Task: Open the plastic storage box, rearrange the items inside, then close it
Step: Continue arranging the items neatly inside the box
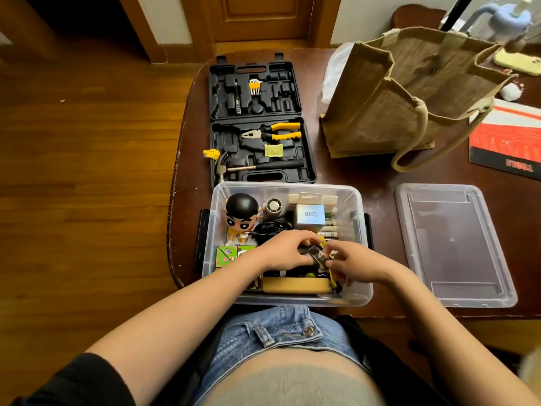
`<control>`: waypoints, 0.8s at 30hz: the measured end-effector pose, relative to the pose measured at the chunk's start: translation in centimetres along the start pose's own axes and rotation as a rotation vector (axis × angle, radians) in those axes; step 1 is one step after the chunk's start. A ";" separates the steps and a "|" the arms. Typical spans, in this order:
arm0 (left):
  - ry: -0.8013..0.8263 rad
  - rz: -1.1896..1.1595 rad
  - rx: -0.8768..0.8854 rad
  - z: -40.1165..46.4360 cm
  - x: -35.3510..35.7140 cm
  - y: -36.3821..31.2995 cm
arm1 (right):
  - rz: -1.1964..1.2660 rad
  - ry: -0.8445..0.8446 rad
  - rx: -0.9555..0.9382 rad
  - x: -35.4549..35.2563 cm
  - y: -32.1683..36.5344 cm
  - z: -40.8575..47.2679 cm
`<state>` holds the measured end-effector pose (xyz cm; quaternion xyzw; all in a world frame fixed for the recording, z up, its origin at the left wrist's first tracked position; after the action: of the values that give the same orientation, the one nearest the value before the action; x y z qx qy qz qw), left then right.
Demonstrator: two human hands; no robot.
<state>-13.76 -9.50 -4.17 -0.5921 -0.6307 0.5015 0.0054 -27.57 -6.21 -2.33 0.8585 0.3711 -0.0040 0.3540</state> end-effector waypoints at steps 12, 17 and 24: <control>-0.176 0.236 -0.215 -0.2 -0.1 1.8 | -0.579 -0.505 -0.157 0.2 1.5 3.0; -0.176 0.317 -0.269 -0.8 -0.5 3.0 | -0.562 -0.491 -0.147 1.0 0.6 4.4; -0.135 0.315 -0.239 -0.5 -0.3 2.8 | -0.366 -0.587 -0.126 1.7 -0.4 4.2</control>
<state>-11.31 -9.98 -5.56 -0.6450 -0.5842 0.4562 -0.1859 -25.57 -7.50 -6.18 0.7164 0.4007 -0.2909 0.4915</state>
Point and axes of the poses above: each hand's wrist, its own z-axis towards the middle knuckle, its own x-axis out of the palm, y = z × x, the point moved 5 cm from there along z, towards the middle knuckle, and after that the axes turned 11 degrees about z, right-handed, at the moved point
